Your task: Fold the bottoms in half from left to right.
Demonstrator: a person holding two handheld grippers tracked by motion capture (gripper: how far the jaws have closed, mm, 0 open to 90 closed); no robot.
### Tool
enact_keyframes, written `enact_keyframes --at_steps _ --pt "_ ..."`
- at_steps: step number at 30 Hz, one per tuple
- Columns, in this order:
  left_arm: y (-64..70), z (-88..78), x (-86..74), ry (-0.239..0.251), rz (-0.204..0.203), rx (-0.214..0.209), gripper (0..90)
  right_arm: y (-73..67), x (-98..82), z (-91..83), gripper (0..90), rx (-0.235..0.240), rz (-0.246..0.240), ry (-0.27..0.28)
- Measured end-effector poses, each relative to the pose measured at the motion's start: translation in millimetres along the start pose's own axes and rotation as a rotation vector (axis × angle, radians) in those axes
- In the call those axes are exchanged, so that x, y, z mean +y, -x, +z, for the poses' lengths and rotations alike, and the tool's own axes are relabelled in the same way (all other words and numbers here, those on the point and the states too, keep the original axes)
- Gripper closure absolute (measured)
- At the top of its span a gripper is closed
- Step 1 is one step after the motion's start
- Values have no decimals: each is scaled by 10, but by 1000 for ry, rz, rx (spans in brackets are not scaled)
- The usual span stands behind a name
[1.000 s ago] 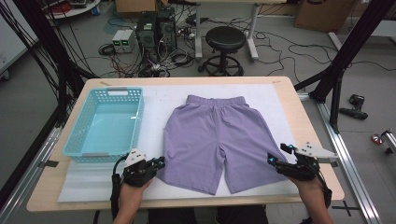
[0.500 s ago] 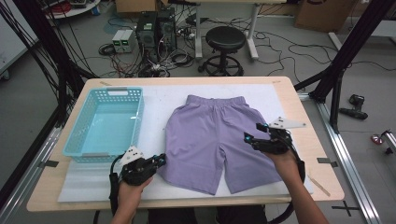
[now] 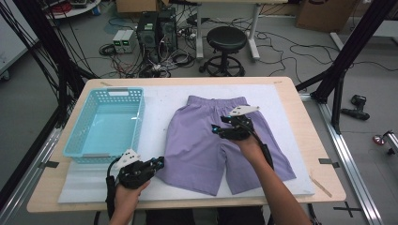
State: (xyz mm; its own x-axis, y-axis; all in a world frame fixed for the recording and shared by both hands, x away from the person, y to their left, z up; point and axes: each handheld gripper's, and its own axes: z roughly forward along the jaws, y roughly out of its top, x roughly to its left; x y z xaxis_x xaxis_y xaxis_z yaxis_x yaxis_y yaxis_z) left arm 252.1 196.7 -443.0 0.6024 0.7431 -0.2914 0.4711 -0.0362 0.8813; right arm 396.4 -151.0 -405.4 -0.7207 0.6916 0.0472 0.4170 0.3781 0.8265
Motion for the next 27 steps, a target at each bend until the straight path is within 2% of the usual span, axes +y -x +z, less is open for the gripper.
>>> enact_keyframes --at_steps 6,9,14,20,23,25,27 --pt "2 16 3 -6 2 -15 884 -81 214 391 448 35 -20 -37" --pt "-3 23 -1 -7 -2 -12 884 -160 317 579 445 55 -43 -47" --pt "4 40 -10 -18 6 -10 884 -310 453 885 413 81 -75 -94" --pt "25 60 -11 -26 14 -18 884 -496 514 1207 431 116 -75 -150" --pt "28 57 -12 -28 15 -19 884 -589 535 1323 438 128 -89 -178" --pt "20 47 -13 -26 11 -19 884 -644 554 1384 445 135 -79 -180" --pt "19 44 -16 -28 13 -17 884 -696 560 1450 483 134 -81 -196"
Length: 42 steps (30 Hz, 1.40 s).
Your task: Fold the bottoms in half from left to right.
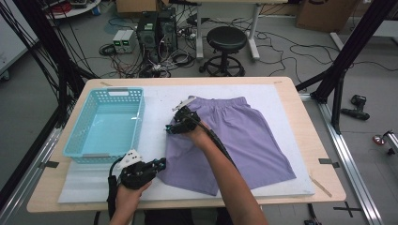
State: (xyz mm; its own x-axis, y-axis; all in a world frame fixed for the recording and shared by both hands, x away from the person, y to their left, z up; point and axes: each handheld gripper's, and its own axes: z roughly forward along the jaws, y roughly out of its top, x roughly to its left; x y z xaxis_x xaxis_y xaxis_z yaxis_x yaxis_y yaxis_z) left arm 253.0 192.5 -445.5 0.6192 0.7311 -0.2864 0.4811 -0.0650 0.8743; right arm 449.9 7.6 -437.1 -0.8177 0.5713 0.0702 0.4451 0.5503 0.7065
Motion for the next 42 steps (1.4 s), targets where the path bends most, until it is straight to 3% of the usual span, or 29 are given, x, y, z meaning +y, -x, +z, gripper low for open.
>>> enact_keyframes --at_steps 4,7,13,19,21,26,29,31,37,42 --pt "-4 -3 -7 -7 2 1 884 -55 -1 127 515 -6 6 -50" --pt "-12 -16 -9 -4 -4 4 884 -84 0 173 587 -46 -3 -67" --pt "-44 -53 -4 3 -15 12 884 -115 12 168 853 -106 -24 -85" --pt "-49 -106 18 24 -32 0 884 -101 20 116 886 -46 19 -59" --pt "-33 -105 60 23 -28 -17 884 -79 32 33 886 -40 34 -27" --pt "23 -28 272 6 7 -65 884 126 43 -330 886 -53 49 38" --pt "92 52 437 0 22 -90 884 273 -21 -556 886 -61 103 82" --pt "161 135 543 -13 47 -106 884 378 -75 -701 886 -65 130 102" --pt "429 469 784 -48 96 -174 883 634 -228 -1126 886 -116 150 144" --pt "657 766 922 -71 136 -245 884 865 -519 -1433 886 -130 243 196"
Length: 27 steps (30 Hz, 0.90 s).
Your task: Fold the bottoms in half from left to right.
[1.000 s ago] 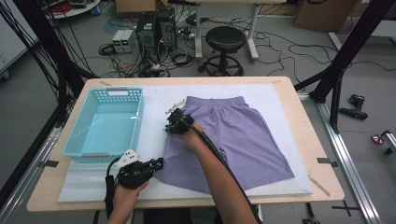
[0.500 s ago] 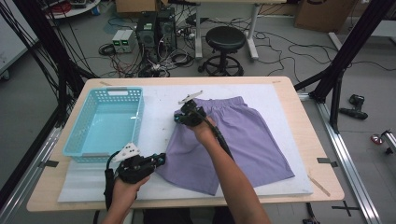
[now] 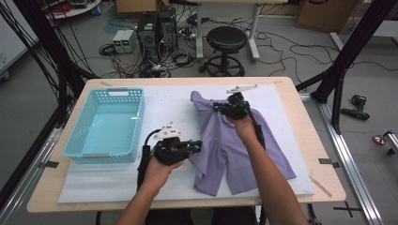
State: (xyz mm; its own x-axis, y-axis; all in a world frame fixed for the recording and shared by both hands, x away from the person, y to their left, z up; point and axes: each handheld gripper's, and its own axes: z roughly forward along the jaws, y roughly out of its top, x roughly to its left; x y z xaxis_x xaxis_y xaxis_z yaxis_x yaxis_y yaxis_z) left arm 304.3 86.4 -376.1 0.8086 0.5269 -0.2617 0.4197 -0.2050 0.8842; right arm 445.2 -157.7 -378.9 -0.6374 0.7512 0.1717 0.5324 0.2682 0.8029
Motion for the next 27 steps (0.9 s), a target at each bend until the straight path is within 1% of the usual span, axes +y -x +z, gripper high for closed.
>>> enact_keyframes --at_steps 1,3,4,9,13,16,18,20,23,27 --pt "24 67 30 1 3 -14 884 62 -32 -57 886 -6 11 -10" --pt "77 201 92 -3 8 -42 883 169 -111 -181 886 -25 26 16" --pt "105 270 117 -8 12 -57 884 227 -151 -237 886 -32 40 19" --pt "226 629 188 -58 37 -108 883 508 -347 -487 886 -63 104 49" --pt "264 912 195 -74 26 -143 882 731 -480 -606 886 -100 167 54" --pt "297 1094 206 -83 15 -169 882 855 -568 -649 886 -131 204 33" --pt "320 1186 215 -83 9 -182 882 919 -620 -672 886 -145 224 37" --pt "333 1249 209 -83 3 -192 882 970 -657 -692 886 -156 241 30" --pt "343 1303 196 -84 -2 -204 882 1017 -683 -727 886 -164 247 31" --pt "336 1343 189 -59 -19 -219 882 1059 -694 -802 886 -187 253 38"
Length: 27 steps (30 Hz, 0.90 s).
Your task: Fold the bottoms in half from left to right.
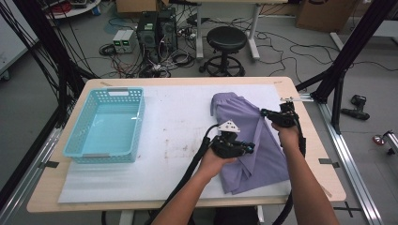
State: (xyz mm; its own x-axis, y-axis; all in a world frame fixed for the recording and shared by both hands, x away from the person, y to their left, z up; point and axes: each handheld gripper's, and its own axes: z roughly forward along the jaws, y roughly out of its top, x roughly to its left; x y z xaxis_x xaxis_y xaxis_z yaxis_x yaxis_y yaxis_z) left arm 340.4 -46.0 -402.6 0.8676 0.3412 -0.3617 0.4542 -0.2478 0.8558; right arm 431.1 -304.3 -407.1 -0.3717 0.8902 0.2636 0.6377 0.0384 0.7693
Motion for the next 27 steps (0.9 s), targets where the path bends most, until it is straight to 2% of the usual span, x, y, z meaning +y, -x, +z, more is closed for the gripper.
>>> enact_keyframes --at_steps 3,4,5,7,9,11,14,15,17,21,24,27 --pt "-25 14 -18 7 6 8 868 37 -15 -13 885 -50 -17 -18" --pt "-36 3 -31 9 8 17 827 43 -32 1 885 -77 -29 -35" --pt "-45 -13 -39 6 10 25 733 57 -63 22 880 -97 -36 -58" --pt "-81 -89 -82 12 11 52 684 70 -111 36 855 -108 -32 -65" --pt "-142 -201 -132 32 6 92 631 77 -156 21 747 -95 -21 -53" --pt "-207 -335 -180 60 -3 125 630 80 -183 -26 654 -99 -21 -45" --pt "-308 -557 -266 118 -17 175 626 77 -225 -143 614 -88 -39 -16" --pt "-342 -629 -296 135 -17 194 626 67 -251 -205 614 -67 -47 -1" --pt "-412 -765 -348 158 -28 223 627 5 -314 -313 615 -45 -89 20" --pt "-510 -996 -445 185 -18 266 636 -180 -543 -455 610 0 -185 6" --pt "-537 -1118 -502 185 -2 283 657 -332 -754 -497 601 18 -250 -28" --pt "-544 -1206 -532 197 12 293 670 -468 -908 -487 562 39 -275 -68"
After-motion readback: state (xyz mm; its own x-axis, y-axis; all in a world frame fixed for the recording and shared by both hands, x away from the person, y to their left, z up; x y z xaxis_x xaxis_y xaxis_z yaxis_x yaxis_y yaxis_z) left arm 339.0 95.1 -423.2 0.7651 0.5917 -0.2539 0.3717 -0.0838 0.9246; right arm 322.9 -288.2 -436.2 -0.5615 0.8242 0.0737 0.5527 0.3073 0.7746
